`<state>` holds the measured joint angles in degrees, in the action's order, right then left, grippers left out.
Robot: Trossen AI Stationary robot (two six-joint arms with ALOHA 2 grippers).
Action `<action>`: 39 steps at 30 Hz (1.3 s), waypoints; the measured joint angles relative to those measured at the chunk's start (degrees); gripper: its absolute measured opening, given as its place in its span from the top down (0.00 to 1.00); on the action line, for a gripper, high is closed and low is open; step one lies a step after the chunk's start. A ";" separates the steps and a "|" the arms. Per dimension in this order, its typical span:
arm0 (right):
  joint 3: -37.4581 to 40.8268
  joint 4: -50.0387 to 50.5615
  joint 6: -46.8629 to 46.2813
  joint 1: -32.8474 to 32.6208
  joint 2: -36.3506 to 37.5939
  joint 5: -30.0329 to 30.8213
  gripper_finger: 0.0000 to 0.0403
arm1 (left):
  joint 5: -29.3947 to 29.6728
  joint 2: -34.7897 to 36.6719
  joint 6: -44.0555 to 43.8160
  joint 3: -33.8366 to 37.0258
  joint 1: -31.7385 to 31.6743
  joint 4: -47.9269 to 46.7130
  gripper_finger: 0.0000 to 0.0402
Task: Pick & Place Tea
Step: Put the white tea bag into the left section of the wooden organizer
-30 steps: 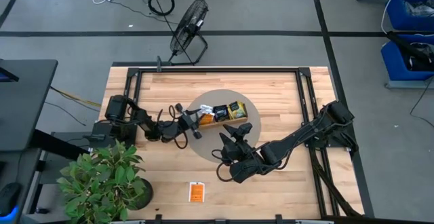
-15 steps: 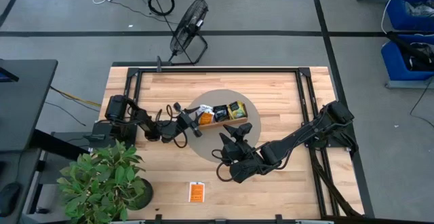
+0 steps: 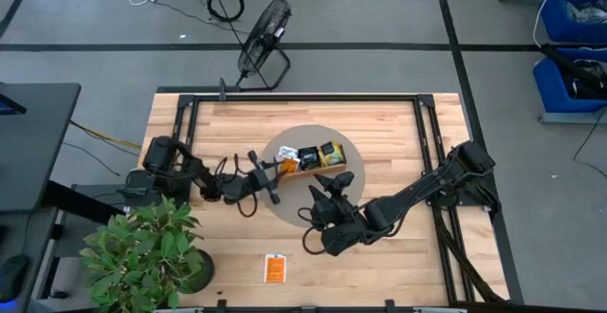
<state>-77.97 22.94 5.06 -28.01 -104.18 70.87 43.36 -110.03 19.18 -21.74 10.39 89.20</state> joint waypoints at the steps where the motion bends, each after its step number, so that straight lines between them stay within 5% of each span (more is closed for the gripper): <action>1: 0.00 0.65 -0.34 0.11 0.00 0.00 0.50 | -0.99 0.38 1.13 -0.01 0.70 0.17 0.69; 9: 0.00 5.14 -6.53 0.24 0.00 -0.51 0.50 | -4.78 9.30 6.97 0.00 7.41 -1.07 0.69; 13: 0.00 7.27 -9.94 0.24 0.00 -2.42 0.50 | -10.31 14.48 5.20 0.00 10.79 -11.92 0.69; 18: 0.00 8.94 -12.13 0.24 0.00 -2.90 0.50 | -21.49 21.22 -5.29 0.00 11.22 -33.37 0.69; 23: 0.00 8.86 -12.63 0.49 0.00 -3.71 0.50 | -39.54 27.06 -16.88 -0.04 7.66 -46.75 0.69; 31: 0.00 8.13 -14.39 1.76 0.00 -14.47 0.50 | -53.53 28.37 -21.91 -0.79 6.43 -52.49 0.69; 34: 0.00 7.62 -13.40 1.92 0.00 -17.89 0.50 | -54.39 28.24 -22.34 -2.75 7.96 -56.28 0.69; 39: -0.04 -1.51 -6.14 2.77 -1.52 -41.69 0.50 | -49.29 28.40 -20.07 -6.59 8.18 -67.74 0.69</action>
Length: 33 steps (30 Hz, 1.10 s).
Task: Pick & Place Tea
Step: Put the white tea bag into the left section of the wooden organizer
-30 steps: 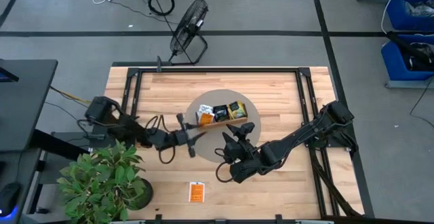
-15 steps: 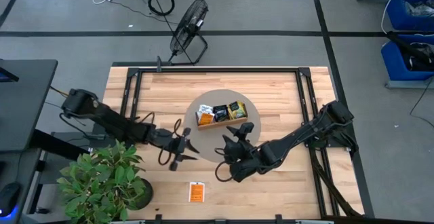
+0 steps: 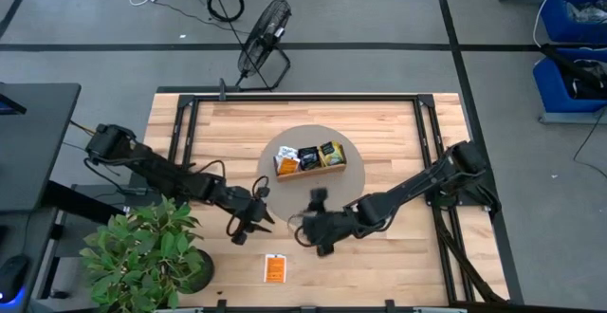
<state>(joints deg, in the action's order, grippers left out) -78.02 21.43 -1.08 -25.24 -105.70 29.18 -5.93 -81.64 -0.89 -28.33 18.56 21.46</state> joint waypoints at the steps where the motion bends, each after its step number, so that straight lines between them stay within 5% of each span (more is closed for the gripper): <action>1: 0.04 -1.92 1.94 0.09 -0.76 -4.86 0.50 | 1.07 0.00 0.33 -0.82 -0.21 -2.27 0.69; 4: 0.04 -8.35 5.27 0.27 -3.25 -16.74 0.50 | 3.07 0.01 0.41 -2.37 -1.03 -7.39 0.69; 7: 0.04 -11.55 6.07 0.25 -5.71 -21.15 0.50 | 3.21 0.01 -0.63 -2.50 -1.24 -9.07 0.69; 13: 0.05 -7.85 4.03 0.33 -6.63 -18.09 0.50 | -3.97 0.01 -4.61 -2.48 0.71 -7.21 0.68; 24: 0.05 -3.91 3.53 0.25 -6.48 -16.10 0.50 | 1.75 -0.37 2.75 -5.24 6.84 -5.47 0.68; 33: 0.04 9.45 -3.77 -0.81 -6.44 -10.57 0.50 | -0.52 -10.28 6.15 -9.18 6.01 -5.94 0.68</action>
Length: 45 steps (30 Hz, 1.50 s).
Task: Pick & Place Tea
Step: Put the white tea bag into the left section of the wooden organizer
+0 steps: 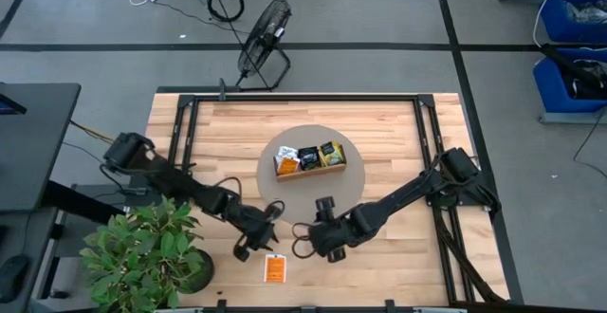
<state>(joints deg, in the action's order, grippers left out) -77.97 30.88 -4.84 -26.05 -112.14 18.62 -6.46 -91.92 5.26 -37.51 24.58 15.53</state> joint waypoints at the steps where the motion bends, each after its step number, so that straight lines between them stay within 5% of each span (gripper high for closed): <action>1: 0.00 1.66 -1.11 -0.22 0.00 1.08 0.50 | -0.73 -1.45 1.20 -0.95 0.18 0.18 0.68; 9: 0.08 10.79 -9.02 -1.46 0.05 6.46 0.50 | -5.12 -5.41 3.88 -5.63 0.72 -2.53 0.66; 24: 9.77 5.68 -15.90 -1.19 0.25 6.67 0.50 | -4.95 -8.66 2.58 -6.31 1.96 -3.55 0.35; 38: 9.84 2.70 -13.50 -0.78 0.61 8.59 0.50 | -4.73 -13.35 2.09 -6.58 1.86 -1.08 0.35; 45: 9.84 2.46 -12.81 -0.38 0.66 9.02 0.50 | -2.71 -13.62 3.14 -6.47 1.71 -1.10 0.49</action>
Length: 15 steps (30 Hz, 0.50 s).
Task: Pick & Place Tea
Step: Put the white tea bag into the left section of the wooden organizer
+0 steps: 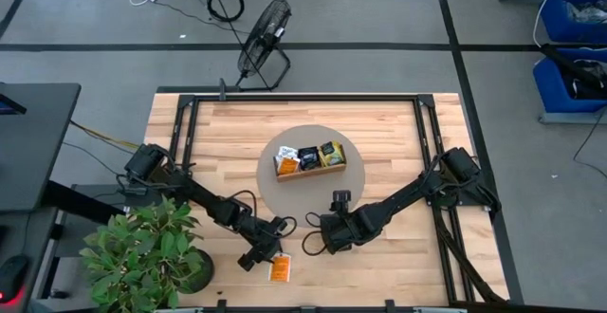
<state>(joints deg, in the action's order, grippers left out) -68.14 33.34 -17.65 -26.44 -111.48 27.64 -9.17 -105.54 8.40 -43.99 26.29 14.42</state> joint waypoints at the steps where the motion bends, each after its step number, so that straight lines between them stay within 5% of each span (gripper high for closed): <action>1: 0.00 -0.03 0.05 0.00 0.00 0.06 0.50 | 0.00 0.00 -0.05 0.00 -0.13 -0.03 0.52; 15: 0.00 -0.61 0.22 0.00 0.04 1.47 0.50 | 0.21 -0.10 -0.21 0.11 -2.77 -0.42 0.98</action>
<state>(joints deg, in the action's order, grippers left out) -68.14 32.73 -17.43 -26.44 -111.44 29.11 -8.96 -105.64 8.19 -43.88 23.52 14.00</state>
